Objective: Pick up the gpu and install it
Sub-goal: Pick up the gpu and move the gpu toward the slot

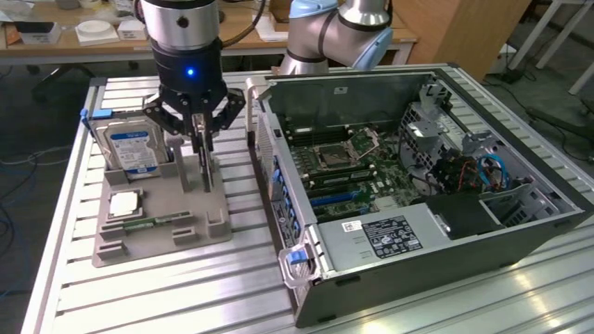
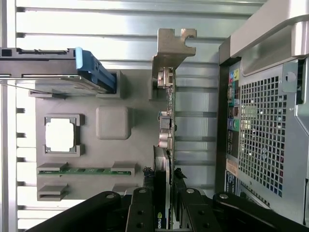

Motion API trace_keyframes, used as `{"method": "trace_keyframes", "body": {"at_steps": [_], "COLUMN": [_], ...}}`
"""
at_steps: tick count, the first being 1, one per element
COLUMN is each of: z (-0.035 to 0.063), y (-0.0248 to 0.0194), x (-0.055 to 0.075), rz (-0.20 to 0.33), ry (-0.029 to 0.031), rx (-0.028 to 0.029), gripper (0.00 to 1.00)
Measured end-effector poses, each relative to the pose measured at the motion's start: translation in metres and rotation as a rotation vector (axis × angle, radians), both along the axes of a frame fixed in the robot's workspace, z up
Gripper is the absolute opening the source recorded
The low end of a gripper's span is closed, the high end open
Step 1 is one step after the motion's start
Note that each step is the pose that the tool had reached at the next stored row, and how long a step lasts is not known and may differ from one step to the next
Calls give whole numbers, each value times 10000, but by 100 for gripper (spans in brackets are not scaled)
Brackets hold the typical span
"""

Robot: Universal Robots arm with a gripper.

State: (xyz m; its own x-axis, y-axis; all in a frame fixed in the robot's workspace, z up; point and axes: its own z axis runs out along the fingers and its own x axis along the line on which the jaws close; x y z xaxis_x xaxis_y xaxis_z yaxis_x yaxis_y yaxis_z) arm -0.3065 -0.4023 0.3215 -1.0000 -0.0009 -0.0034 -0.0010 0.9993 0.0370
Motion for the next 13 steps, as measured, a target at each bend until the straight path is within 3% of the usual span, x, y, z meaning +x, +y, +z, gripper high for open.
{"method": "trace_keyframes", "body": {"at_steps": [13], "z": [125], "y": [0], "x": [0], "rz": [0], "ry": [0], "rx": [7], "gripper": [26]}}
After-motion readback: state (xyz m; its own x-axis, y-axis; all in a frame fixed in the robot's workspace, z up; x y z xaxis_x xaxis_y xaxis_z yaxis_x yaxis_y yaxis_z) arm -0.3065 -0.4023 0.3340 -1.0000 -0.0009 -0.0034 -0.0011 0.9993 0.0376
